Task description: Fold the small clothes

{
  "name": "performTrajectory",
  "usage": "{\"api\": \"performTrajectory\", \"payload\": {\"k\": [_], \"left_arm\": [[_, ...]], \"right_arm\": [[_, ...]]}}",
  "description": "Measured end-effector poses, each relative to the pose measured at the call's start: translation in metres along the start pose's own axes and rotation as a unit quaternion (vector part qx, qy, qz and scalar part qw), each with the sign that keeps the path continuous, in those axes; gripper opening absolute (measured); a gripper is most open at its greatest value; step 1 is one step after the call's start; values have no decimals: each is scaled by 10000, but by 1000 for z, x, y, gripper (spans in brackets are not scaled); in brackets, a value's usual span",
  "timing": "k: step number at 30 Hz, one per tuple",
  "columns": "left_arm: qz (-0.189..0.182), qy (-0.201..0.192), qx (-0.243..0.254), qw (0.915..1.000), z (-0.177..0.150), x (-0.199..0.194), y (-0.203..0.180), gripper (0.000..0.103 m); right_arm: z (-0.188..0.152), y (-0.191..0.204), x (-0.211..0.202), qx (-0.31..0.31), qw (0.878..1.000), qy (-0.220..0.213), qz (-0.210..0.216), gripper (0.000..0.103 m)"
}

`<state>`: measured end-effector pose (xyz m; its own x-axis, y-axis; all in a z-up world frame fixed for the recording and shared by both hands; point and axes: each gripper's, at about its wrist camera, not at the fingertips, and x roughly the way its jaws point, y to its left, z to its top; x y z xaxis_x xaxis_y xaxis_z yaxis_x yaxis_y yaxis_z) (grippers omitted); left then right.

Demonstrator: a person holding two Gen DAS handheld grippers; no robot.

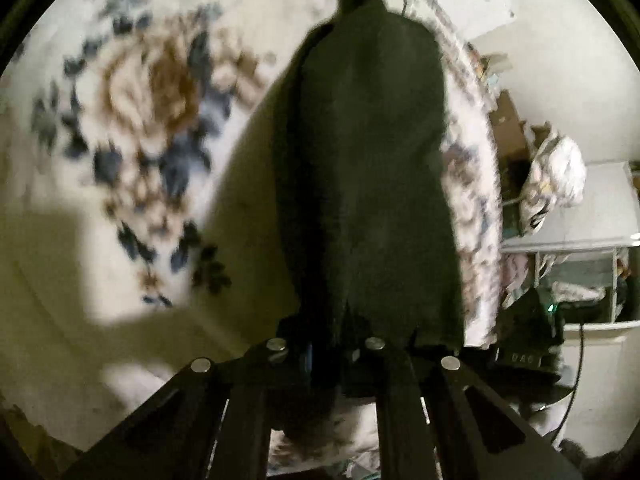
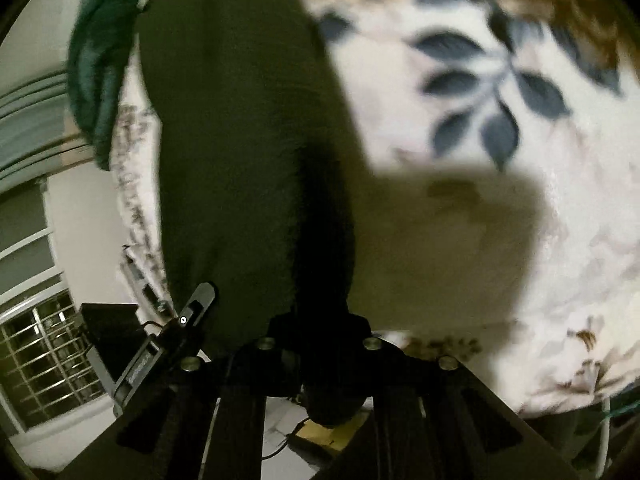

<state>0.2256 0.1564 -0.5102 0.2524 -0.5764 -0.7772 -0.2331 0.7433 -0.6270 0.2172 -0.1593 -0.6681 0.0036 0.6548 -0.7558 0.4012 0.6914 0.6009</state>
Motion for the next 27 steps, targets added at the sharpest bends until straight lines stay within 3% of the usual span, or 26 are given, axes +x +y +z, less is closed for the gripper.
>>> {"api": "performTrajectory", "payload": {"k": [5, 10, 16, 23, 26, 27], "left_arm": [[-380, -370, 271, 9982, 50, -32, -37, 6], [-670, -837, 494, 9930, 130, -30, -86, 6], [-611, -1248, 804, 9870, 234, -1, -126, 7], [-324, -1251, 775, 9886, 356, 66, -138, 10], [-324, -992, 335, 9940, 397, 90, -123, 12], [-298, -862, 194, 9956, 404, 96, -118, 12]], "right_arm": [[11, 59, -48, -321, 9975, -371, 505, 11], [75, 107, -114, -759, 9885, -958, 894, 11], [199, 174, -144, -1051, 9762, -1632, 964, 11], [364, 220, -125, -879, 9753, -1794, 943, 12], [423, 228, -115, -672, 9762, -1853, 903, 21], [434, 228, -114, -675, 9762, -1857, 892, 34]]}}
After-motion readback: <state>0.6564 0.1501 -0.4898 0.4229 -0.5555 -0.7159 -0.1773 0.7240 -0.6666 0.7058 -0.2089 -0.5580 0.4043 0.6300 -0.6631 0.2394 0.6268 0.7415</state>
